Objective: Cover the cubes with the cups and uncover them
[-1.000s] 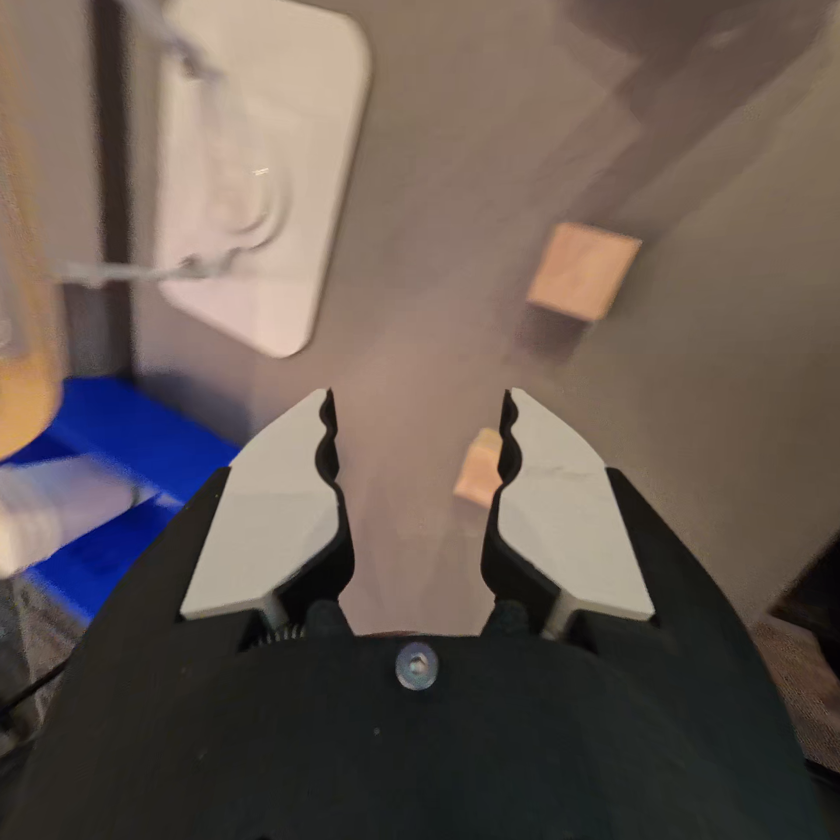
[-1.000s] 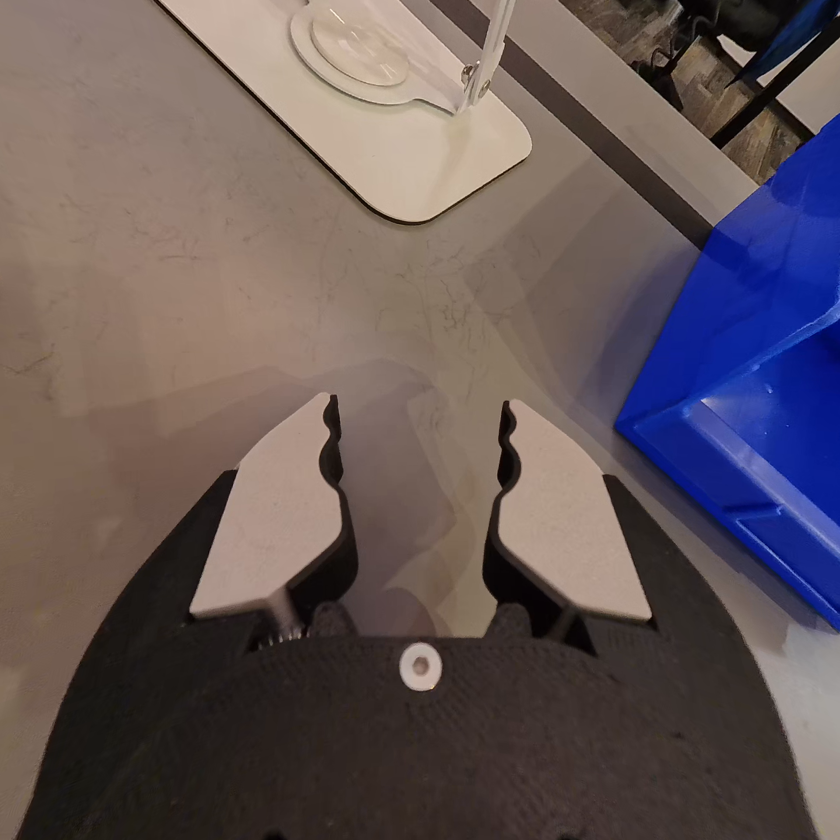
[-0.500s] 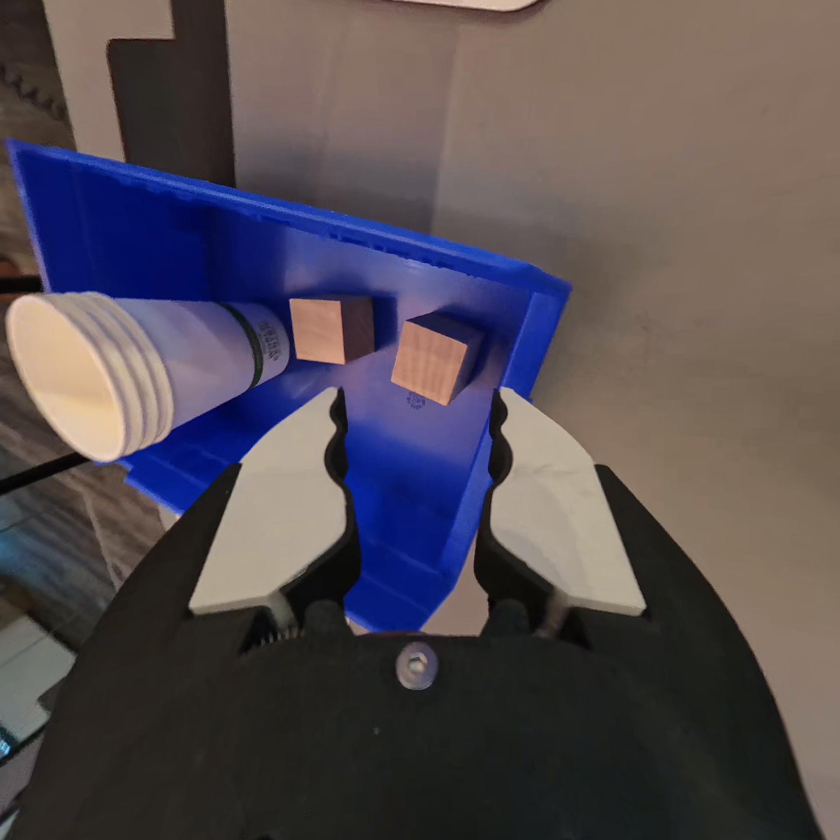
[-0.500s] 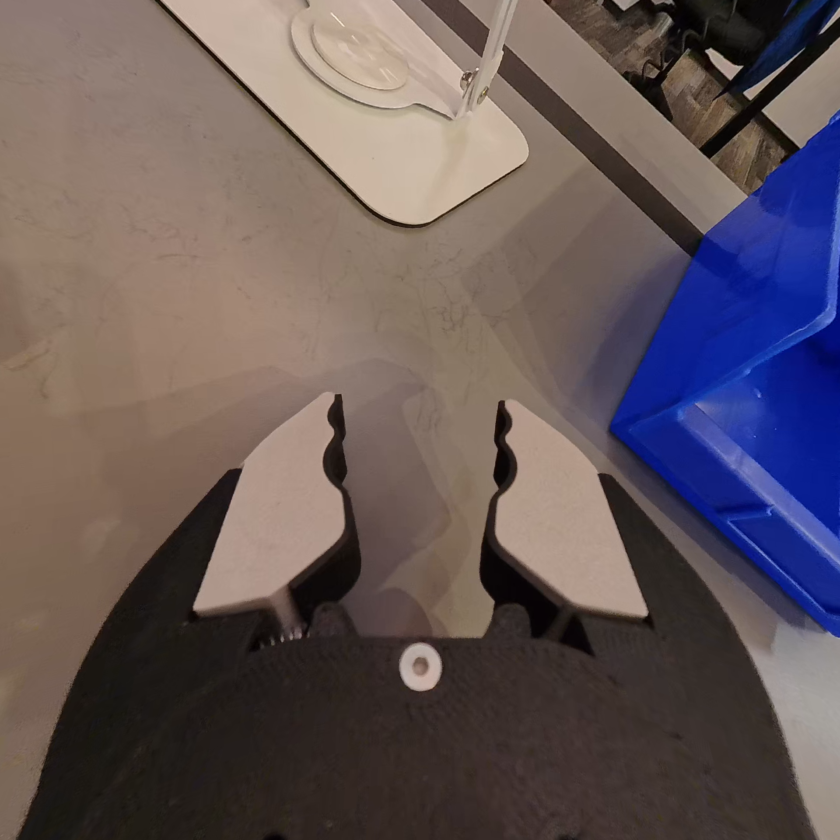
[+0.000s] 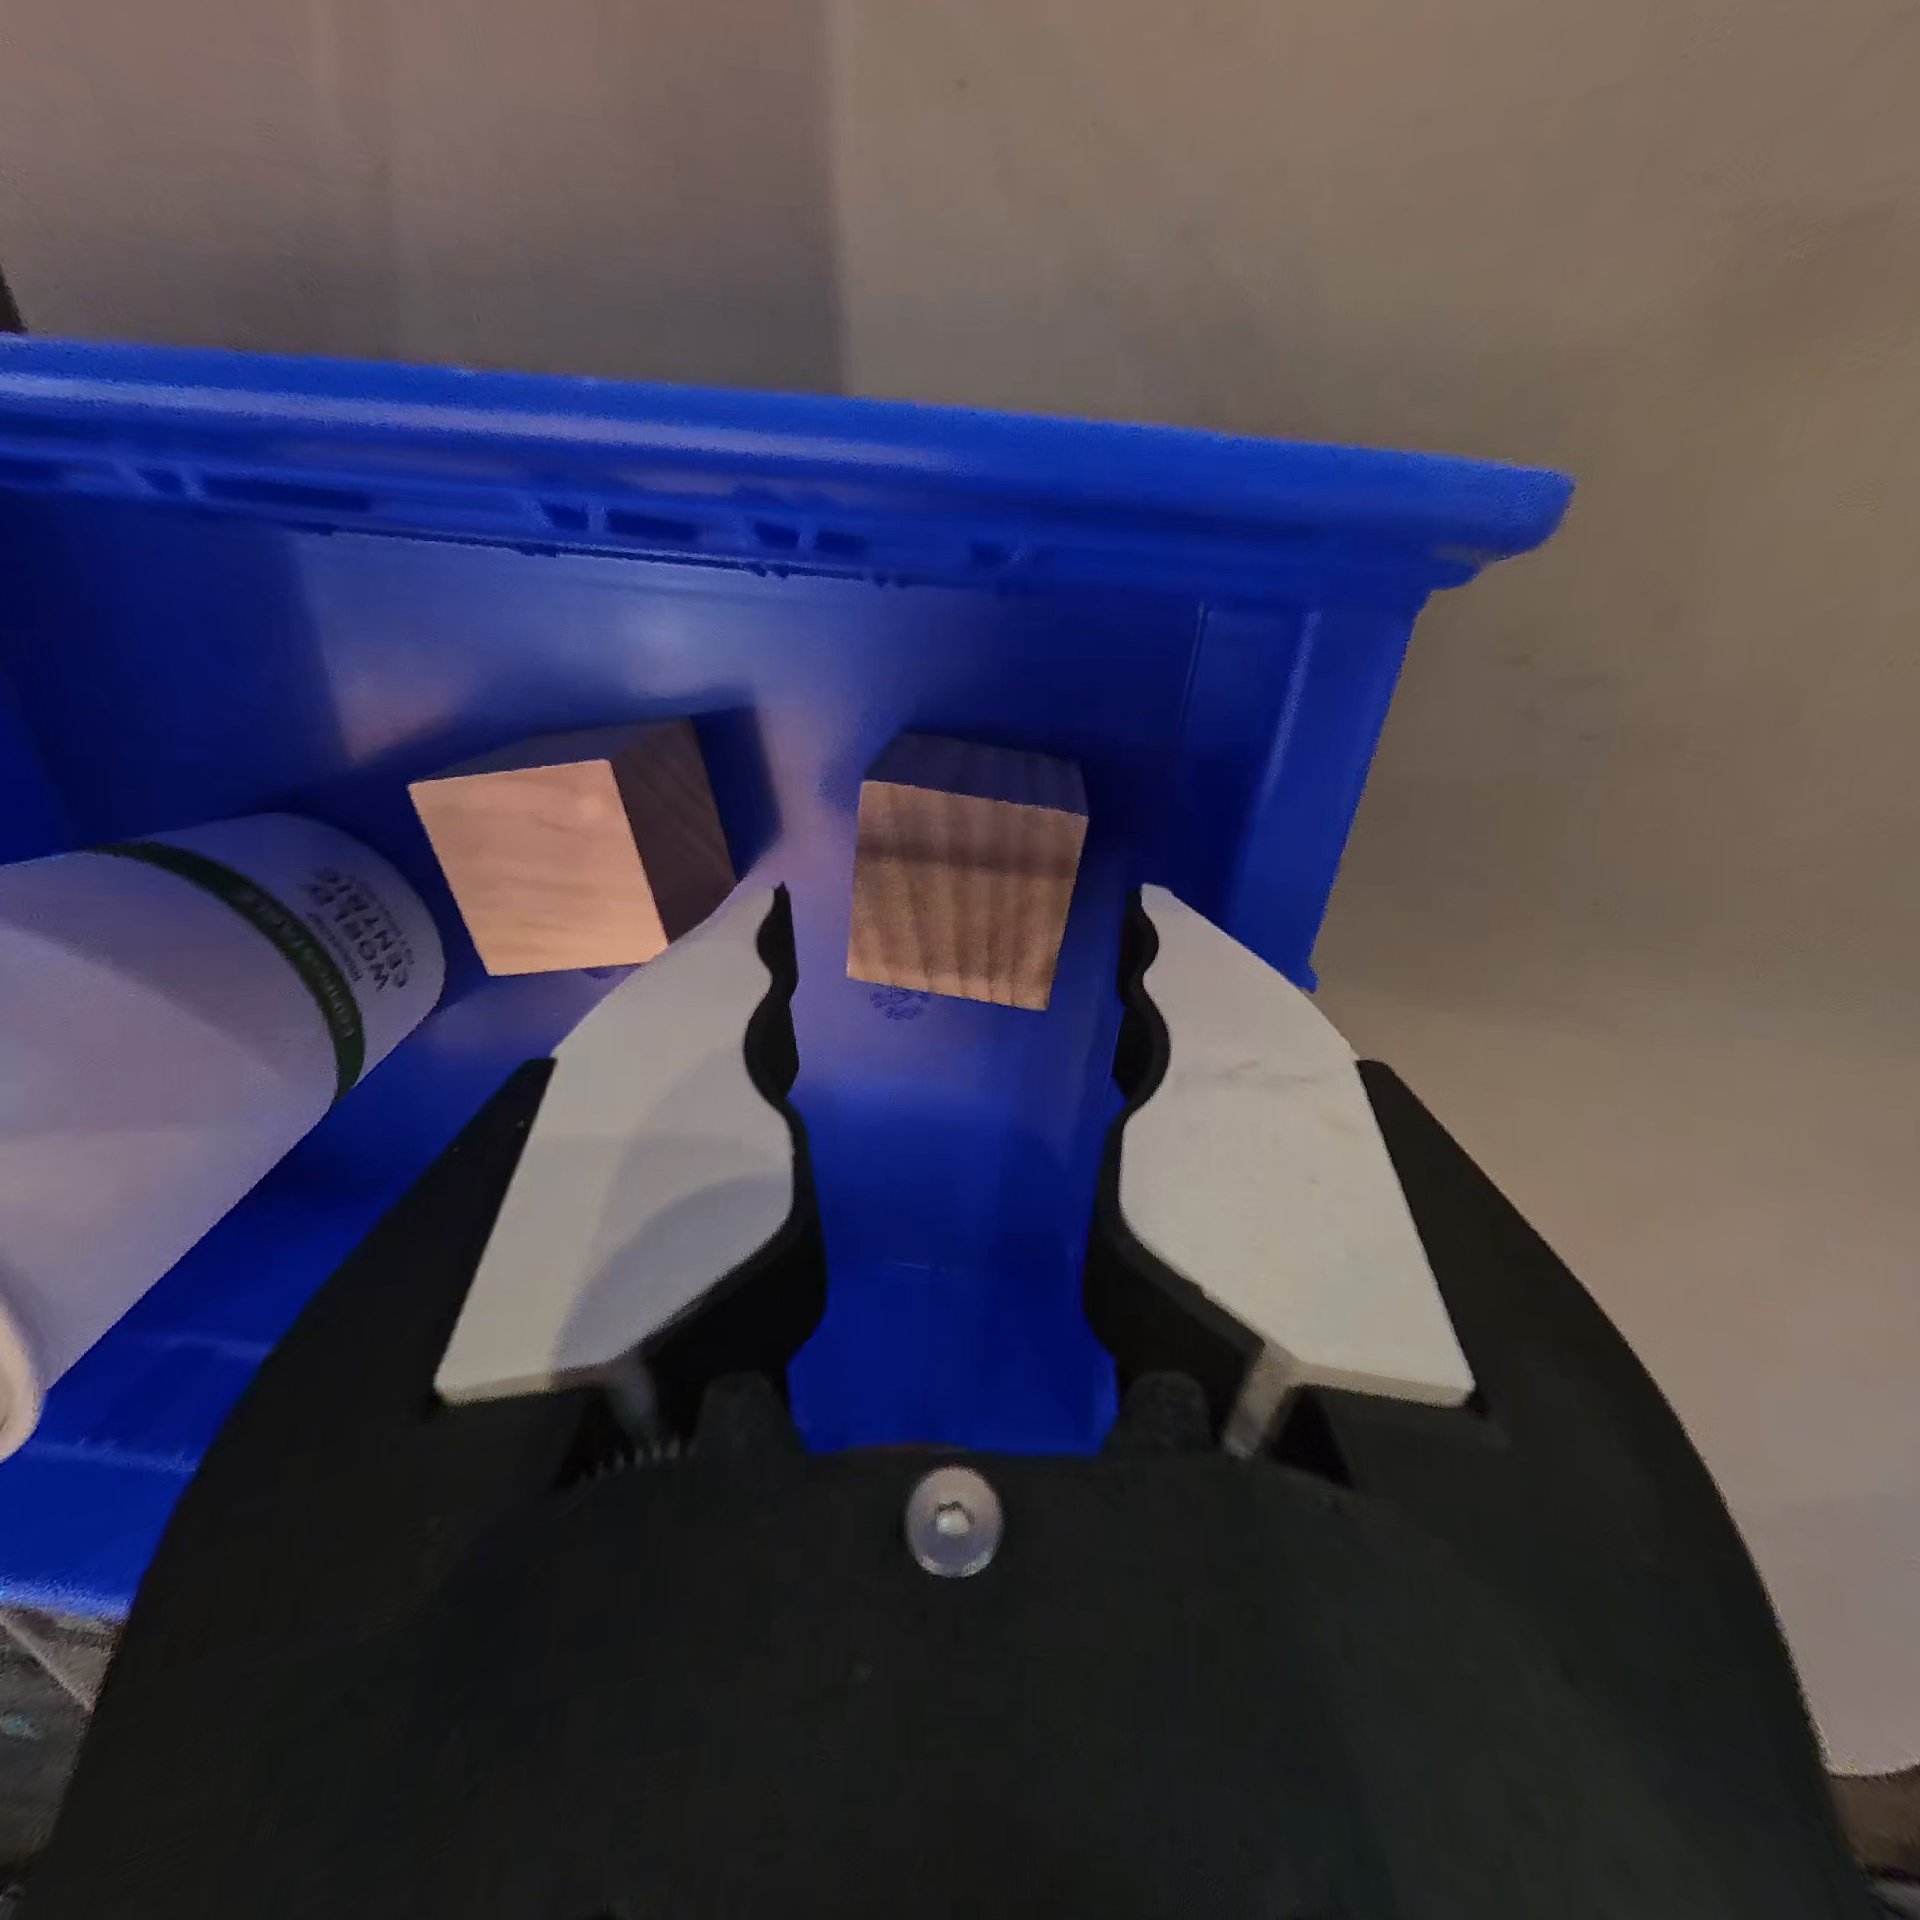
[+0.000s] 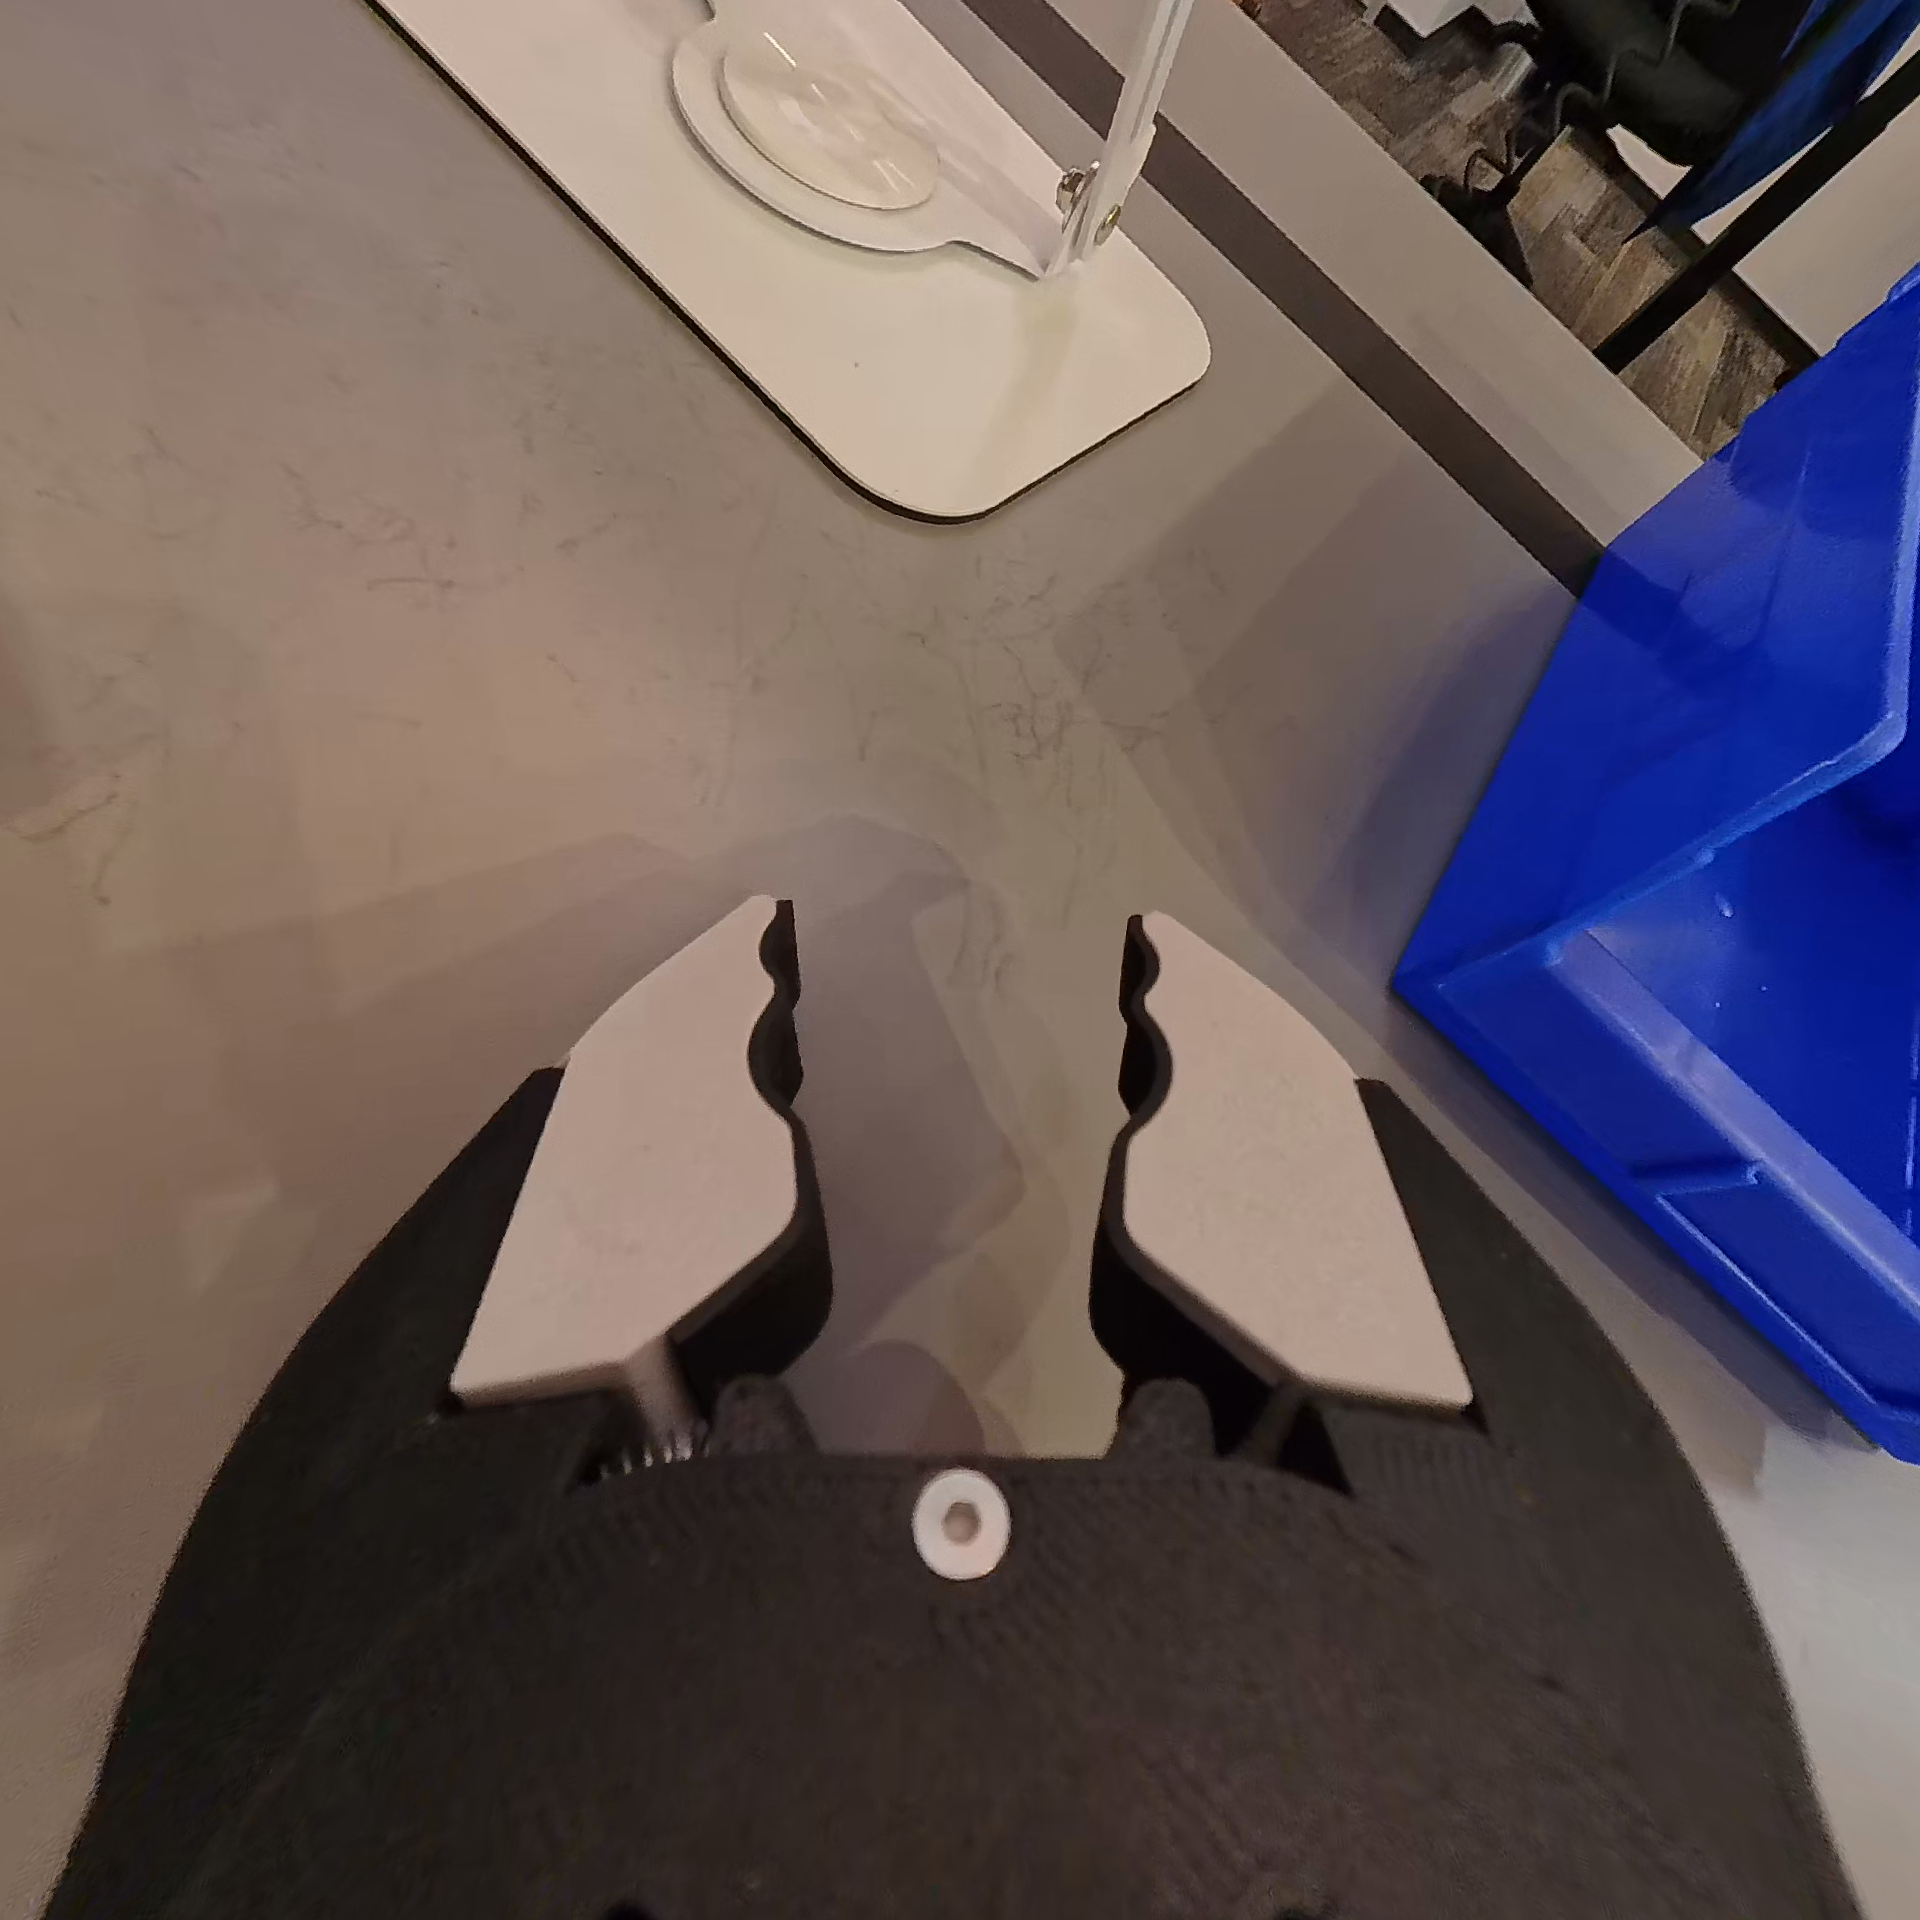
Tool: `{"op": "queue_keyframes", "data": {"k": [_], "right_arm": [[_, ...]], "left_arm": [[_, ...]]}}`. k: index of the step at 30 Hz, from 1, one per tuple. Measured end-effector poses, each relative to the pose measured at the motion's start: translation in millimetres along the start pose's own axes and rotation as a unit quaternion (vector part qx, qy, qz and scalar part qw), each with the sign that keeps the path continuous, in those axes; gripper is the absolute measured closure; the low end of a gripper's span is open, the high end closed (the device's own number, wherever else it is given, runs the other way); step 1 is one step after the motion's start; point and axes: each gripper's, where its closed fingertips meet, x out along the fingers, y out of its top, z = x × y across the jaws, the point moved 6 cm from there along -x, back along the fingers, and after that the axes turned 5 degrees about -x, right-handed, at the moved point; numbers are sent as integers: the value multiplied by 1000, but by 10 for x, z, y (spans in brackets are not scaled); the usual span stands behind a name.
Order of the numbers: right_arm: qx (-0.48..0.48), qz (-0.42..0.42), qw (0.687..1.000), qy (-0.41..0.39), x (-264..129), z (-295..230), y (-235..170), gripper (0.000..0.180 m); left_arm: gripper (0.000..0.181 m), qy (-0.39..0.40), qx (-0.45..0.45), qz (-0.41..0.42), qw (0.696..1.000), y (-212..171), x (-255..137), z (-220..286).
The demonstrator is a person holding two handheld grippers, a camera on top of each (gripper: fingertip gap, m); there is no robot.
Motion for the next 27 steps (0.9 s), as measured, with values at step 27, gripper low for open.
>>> {"op": "queue_keyframes", "data": {"k": [27], "right_arm": [[9,-1,999,-46,-596,486,-696,113]], "left_arm": [[136,48,-20,116,992,2165,-978,1767]]}}
